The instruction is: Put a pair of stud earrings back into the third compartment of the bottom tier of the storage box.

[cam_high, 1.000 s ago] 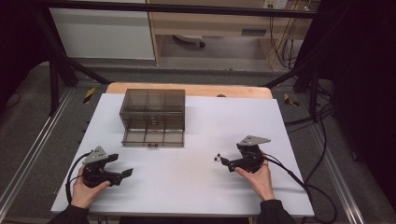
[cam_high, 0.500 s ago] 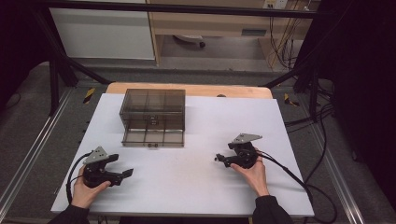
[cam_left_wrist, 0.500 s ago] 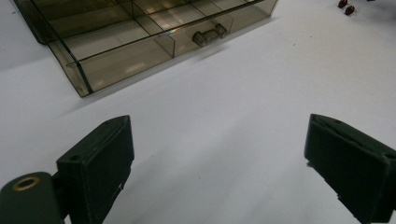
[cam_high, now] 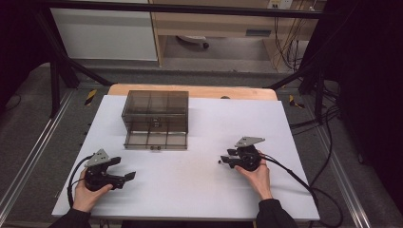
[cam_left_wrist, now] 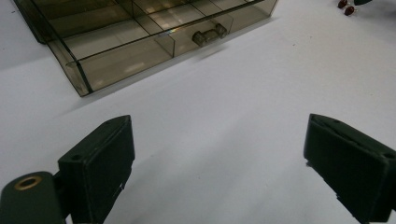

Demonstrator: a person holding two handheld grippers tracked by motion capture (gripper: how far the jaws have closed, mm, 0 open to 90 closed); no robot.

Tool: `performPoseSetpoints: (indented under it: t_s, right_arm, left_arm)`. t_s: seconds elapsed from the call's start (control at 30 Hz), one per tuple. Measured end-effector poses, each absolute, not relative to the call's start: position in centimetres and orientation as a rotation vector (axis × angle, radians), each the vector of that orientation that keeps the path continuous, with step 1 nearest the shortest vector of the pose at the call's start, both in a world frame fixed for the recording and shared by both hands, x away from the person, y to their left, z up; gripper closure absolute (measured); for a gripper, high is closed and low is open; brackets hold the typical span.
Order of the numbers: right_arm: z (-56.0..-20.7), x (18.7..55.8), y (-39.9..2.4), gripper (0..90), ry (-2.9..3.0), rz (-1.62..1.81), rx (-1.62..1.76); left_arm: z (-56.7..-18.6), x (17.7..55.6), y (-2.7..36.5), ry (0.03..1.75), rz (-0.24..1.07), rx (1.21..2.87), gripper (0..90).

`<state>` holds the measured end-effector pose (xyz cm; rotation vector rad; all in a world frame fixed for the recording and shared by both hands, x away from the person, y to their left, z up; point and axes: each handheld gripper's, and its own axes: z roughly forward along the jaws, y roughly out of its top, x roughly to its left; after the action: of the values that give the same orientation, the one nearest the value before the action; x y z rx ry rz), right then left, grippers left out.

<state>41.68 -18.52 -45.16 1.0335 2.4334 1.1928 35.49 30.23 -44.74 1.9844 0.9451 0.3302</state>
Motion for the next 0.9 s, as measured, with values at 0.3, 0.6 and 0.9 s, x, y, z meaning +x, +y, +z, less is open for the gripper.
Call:
performPoseSetpoints:
  t_s: [0.3, 0.6, 0.9]
  right_arm:
    - [-45.52, 41.73, -18.39, 69.2, 2.450, 1.192, 1.019]
    - [-45.62, 41.70, -18.32, 75.4, 2.459, 1.194, 1.011]
    - [-45.84, 41.76, -18.30, 80.9, 2.461, 1.184, 1.011]
  left_arm:
    - [-44.75, 35.50, 30.21, 0.945, 0.329, 1.986, 8.6]
    - [-44.74, 35.50, 30.24, 0.947, 0.329, 1.983, 8.9]
    - [-44.72, 35.48, 30.28, 0.948, 0.334, 1.982, 9.0]
